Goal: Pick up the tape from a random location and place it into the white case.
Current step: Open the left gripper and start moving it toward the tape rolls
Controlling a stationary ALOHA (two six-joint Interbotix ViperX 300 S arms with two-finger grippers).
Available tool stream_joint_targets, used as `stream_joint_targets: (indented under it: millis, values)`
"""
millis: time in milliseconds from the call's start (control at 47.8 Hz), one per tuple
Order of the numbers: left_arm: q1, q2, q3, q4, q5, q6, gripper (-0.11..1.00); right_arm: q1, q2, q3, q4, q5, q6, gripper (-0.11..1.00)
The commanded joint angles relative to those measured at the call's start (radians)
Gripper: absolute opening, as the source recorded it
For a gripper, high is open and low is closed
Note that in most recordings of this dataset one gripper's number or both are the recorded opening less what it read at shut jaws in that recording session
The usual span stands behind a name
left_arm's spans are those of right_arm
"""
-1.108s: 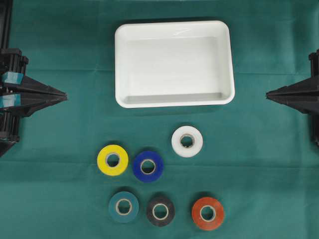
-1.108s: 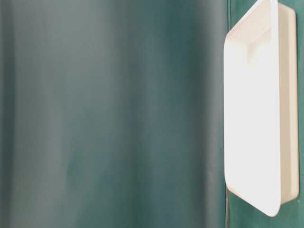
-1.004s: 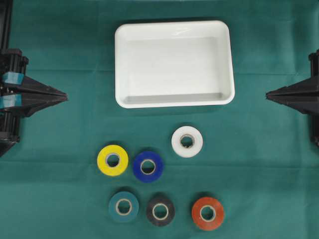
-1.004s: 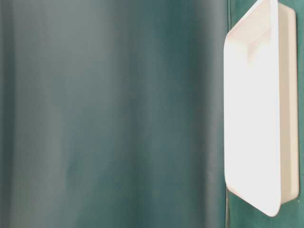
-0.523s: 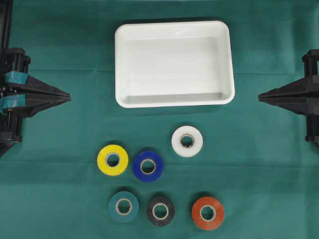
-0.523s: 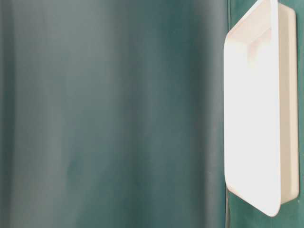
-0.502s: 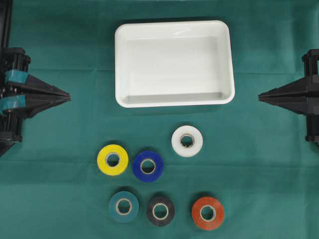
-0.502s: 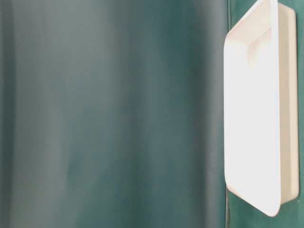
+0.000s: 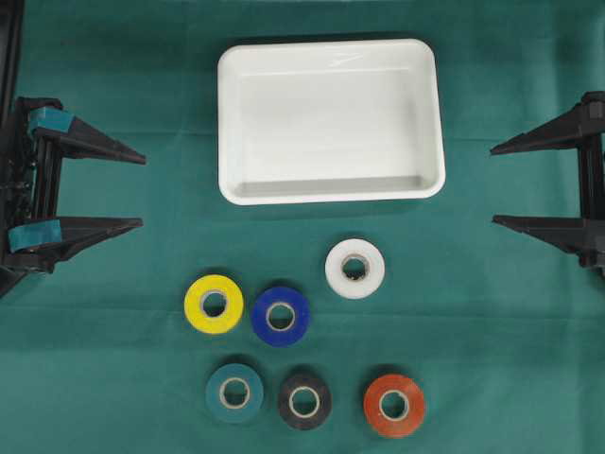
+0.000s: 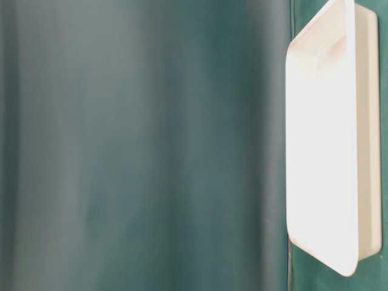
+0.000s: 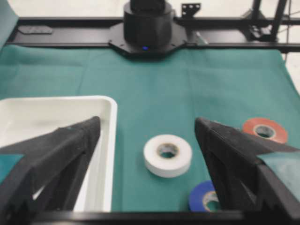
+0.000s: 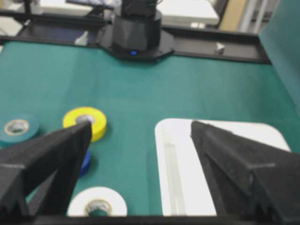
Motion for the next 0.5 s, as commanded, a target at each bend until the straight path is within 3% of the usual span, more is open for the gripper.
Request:
stream_joint_targets:
  millis: [0,209,481]
  values:
    - [-0.002,0.000,-0.029,-0.002,0.005,-0.002,0.97,-0.006,0.006,-0.028,0.002,-0.005,0.002,0.91]
    - [-0.011,-0.002,-0.035,-0.005,0.012,-0.012,0.97,-0.009,0.006,-0.029,0.003,0.002,0.002,0.92]
    - [-0.141,0.006,-0.052,-0.006,0.017,-0.040,0.97,-0.009,0.008,-0.029,0.003,0.003,0.002,0.92]
